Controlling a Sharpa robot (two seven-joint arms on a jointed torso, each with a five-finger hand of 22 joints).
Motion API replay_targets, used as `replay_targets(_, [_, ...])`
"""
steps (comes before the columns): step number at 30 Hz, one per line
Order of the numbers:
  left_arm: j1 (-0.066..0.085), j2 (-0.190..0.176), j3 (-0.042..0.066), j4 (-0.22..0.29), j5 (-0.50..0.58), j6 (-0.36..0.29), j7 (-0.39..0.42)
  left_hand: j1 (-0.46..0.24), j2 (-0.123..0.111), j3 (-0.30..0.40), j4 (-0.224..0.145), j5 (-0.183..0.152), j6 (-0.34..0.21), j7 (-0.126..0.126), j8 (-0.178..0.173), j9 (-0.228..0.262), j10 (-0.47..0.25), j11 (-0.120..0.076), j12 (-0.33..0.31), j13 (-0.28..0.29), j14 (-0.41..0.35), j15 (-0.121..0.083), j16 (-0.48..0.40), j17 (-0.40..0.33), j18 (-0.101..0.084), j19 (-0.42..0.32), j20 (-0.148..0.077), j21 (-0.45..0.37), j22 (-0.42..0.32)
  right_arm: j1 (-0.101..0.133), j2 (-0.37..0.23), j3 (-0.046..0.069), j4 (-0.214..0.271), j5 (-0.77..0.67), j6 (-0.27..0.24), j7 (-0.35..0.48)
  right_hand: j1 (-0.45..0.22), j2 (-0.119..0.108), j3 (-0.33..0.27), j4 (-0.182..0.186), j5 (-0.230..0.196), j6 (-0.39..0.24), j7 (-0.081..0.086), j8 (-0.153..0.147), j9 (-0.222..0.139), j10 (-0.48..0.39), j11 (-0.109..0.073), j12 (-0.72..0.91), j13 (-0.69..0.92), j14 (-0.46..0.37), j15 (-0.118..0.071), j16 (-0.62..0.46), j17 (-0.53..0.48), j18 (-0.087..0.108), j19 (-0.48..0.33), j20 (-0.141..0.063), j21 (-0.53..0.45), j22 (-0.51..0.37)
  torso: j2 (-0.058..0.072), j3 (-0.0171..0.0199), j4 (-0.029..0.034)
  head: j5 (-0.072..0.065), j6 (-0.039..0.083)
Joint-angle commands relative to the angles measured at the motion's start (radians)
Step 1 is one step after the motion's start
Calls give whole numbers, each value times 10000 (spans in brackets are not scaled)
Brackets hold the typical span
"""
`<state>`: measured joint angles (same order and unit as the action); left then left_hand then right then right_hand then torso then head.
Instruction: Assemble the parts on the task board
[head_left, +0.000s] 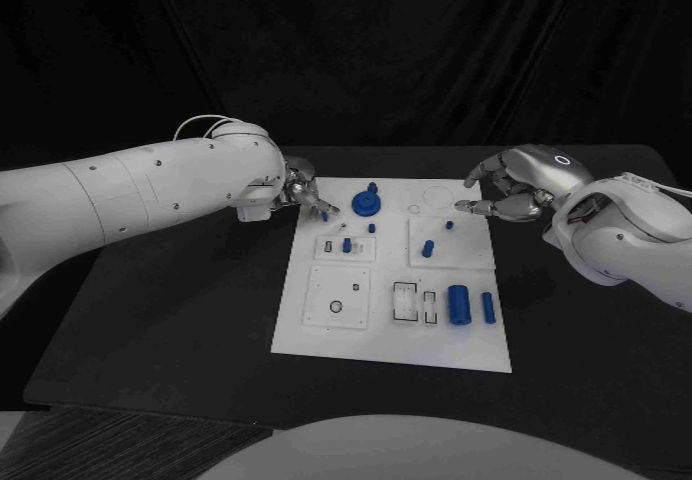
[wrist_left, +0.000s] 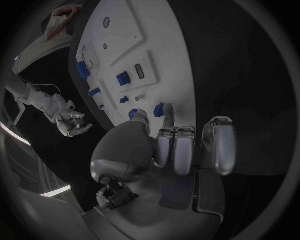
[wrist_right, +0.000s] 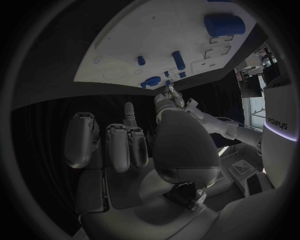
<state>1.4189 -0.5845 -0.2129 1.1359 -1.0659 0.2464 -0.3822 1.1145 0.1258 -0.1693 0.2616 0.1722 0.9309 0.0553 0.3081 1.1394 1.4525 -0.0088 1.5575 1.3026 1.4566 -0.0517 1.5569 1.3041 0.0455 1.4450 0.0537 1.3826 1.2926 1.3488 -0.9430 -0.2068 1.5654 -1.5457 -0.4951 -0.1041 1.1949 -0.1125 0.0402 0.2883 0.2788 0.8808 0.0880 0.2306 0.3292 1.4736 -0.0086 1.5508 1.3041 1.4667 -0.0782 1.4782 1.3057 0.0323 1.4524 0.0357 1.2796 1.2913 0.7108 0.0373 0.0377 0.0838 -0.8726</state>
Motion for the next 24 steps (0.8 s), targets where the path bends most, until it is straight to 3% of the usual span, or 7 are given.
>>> replay_targets(1, [-20,40,9,-24,-9,159,-55,136,58,-11,-189,245,-17,-3,231,272,1183,-24,133,2682,1142,-57,139,2667,6,189,13,114,2018,-20,-3,7,5,-7,21,-31,31,309,254,1,194,7,7,157,-114,972,31,200,2667,724,82,-143,1092,339,13,52,-144,1916,-2,-4,7,-8,0])
replay_targets(4, [-23,67,9,-53,-9,162,-62,217,88,55,-252,457,-34,-12,235,316,1183,-28,133,2682,1142,-61,139,2667,11,175,10,94,2024,-20,1,7,2,-7,34,-40,31,309,254,1,194,7,7,157,-114,972,31,200,2667,724,82,-143,1092,339,13,52,-144,1916,-7,-2,6,-21,0])
replay_targets(15, [-30,155,9,-154,-9,146,-16,371,176,267,-363,566,-28,-35,223,354,1183,-47,133,2682,1142,-71,139,2667,16,156,1,67,2037,-20,1,7,-9,-7,75,-68,30,311,253,1,220,5,8,156,-118,972,31,200,2667,721,82,-156,1074,341,10,52,-154,1913,-1,3,6,-46,0])
replay_targets(24, [-33,190,9,-202,-9,157,26,559,101,607,-550,1251,35,-103,204,398,1183,-102,133,2682,1142,-116,139,2667,18,154,-35,51,2071,-20,6,7,-18,-7,121,-98,32,322,255,1,244,5,8,156,-122,972,32,200,2667,718,83,-163,1063,343,6,52,-168,1910,-3,5,3,-54,0])
